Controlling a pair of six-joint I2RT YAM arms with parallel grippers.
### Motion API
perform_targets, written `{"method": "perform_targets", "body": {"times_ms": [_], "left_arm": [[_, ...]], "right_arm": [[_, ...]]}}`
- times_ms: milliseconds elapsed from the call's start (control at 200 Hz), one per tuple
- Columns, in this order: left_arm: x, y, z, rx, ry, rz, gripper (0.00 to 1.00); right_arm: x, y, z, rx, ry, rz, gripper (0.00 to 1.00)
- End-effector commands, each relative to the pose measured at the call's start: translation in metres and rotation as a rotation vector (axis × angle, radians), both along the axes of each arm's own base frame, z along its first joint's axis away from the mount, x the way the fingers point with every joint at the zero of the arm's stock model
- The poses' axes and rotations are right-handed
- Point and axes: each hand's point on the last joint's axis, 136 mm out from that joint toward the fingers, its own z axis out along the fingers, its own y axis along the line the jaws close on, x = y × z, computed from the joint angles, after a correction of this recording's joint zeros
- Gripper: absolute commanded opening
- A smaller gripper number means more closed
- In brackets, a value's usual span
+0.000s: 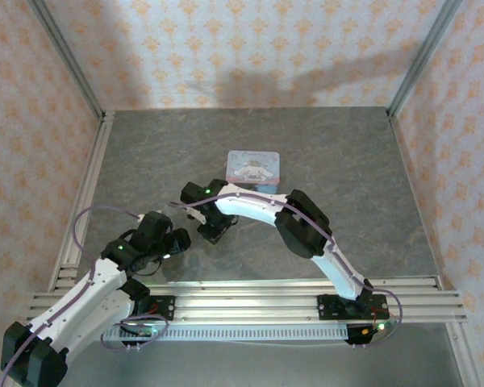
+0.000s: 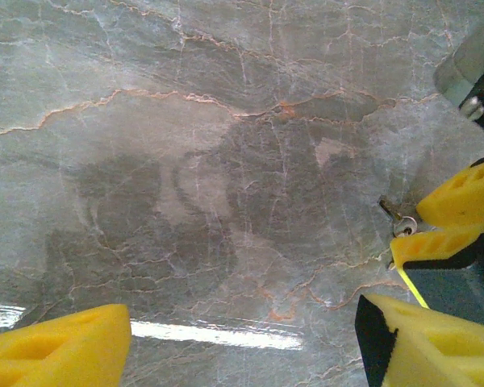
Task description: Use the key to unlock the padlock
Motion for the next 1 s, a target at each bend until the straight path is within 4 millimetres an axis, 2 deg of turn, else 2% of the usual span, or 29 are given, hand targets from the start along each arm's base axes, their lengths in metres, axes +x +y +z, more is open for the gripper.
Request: {"method": "perform_targets", "body": {"times_ms": [0,250,480,616,996], "left_arm": [[-0.004,0.008,-0.002,0.038,0.016,0.01,0.75],[-0.005,0.008,-0.001,0.036,0.018,0.011,0.76],[-0.005,0.008,-0.001,0.037,0.021,0.014,0.76],[-0.006,0.008,-0.001,0.033,0.02,0.017,0.76],[-0.001,0.007,0.011,-0.006,-0.043,0.04,0.77]], "right_arm": [[-0.009,-0.003,-0.008,-0.057,0.004,0.029,0.33],[-0.01,-0.004,-0.013,-0.074,0.001,0.022,0.24],[-0.006,-0.006,-0.01,-0.078,-0.025,0.023,0.12],[-0.004,-0.006,-0.005,-0.061,-0.048,0.035,0.0],[0.005,0.007,0.019,0.15,-0.151,-0.005,0.0]]}}
